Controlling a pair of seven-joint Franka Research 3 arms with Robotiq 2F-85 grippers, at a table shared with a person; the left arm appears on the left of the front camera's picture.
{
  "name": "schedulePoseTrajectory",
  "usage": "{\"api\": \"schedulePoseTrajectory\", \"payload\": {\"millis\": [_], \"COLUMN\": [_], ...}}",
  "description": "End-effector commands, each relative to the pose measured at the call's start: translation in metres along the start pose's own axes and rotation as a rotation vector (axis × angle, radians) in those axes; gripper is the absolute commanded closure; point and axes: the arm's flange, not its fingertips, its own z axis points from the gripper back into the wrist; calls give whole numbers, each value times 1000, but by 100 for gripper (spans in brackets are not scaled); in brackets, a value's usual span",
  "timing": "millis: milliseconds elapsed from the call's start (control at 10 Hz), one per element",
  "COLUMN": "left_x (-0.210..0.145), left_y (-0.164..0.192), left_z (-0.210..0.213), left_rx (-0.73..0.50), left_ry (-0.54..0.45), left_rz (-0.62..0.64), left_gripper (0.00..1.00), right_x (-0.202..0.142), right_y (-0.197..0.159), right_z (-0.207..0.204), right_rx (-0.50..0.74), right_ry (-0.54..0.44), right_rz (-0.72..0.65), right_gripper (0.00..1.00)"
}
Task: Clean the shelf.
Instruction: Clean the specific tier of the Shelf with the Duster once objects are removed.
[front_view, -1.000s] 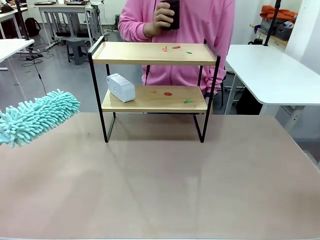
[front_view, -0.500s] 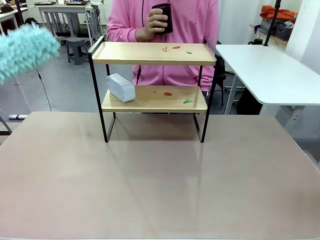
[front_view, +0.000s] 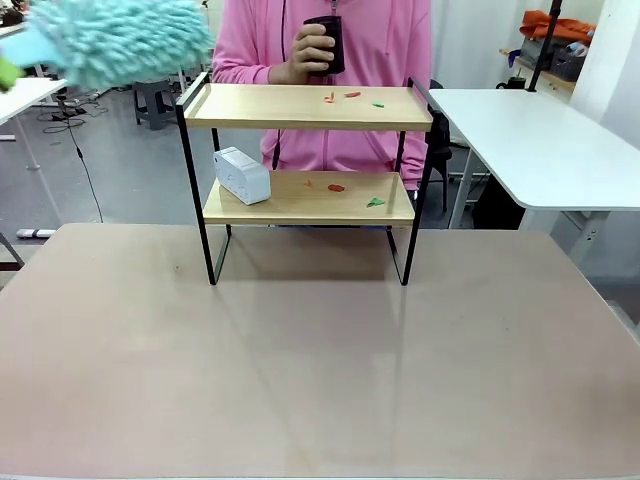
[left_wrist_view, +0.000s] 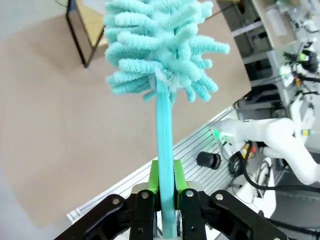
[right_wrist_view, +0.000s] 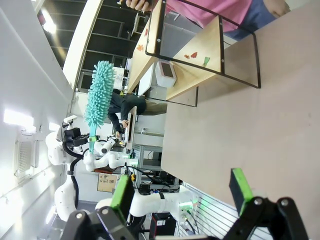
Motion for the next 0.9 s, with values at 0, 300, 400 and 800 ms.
{"api": "schedulePoseTrajectory", "payload": {"millis": [0, 300, 400, 800], "left_x": [19, 0, 0, 34], "left_y": [-17, 0, 0, -23], "left_z": [-24, 0, 0, -11], "left_rx": [-10, 0, 0, 60], "left_ry": [7, 0, 0, -17], "left_rz": [-31, 0, 0, -65], "left_gripper": [88, 88, 88, 88], "right_x": [2, 2, 2, 2], "right_y": [1, 1, 1, 1], "right_z": [-2, -2, -2, -2], "right_rx": [23, 23, 23, 23], "right_ry": [-11, -11, -11, -11], "right_rz": [24, 24, 24, 24], "right_gripper": [0, 0, 0, 0]}}
